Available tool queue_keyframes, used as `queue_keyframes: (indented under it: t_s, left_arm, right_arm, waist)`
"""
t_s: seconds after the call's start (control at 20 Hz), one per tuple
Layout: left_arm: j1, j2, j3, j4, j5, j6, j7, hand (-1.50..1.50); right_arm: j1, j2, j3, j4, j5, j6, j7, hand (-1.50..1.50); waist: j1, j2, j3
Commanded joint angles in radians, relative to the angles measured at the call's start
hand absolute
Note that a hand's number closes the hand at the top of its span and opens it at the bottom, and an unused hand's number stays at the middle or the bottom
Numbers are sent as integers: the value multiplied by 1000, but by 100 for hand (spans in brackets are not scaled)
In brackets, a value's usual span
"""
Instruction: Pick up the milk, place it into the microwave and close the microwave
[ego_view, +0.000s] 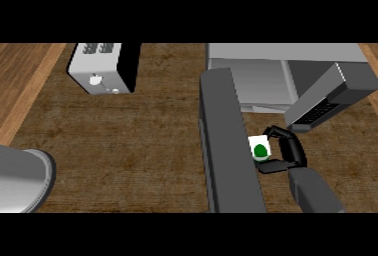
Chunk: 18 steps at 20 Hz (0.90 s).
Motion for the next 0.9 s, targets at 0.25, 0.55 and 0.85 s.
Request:
queue_keyframes:
  t_s: [0.25,0.55,0.85]
  left_arm:
    - [-16,19,39,-86,138,10,37,-150]
    - [-44,18,-1,-74,104,20,72,-150]
    - [-113,54,43,-10,113,-1,34,-150]
  right_arm:
    - [-164,-36,-39,52,-12,-47,23,150]
    - [-309,-91,-40,109,6,-68,150,150]
    - [-382,-110,-50,149,11,-101,200,150]
  waist:
    - [10,5,0]
    - [30,14,1]
    - [56,23,1]
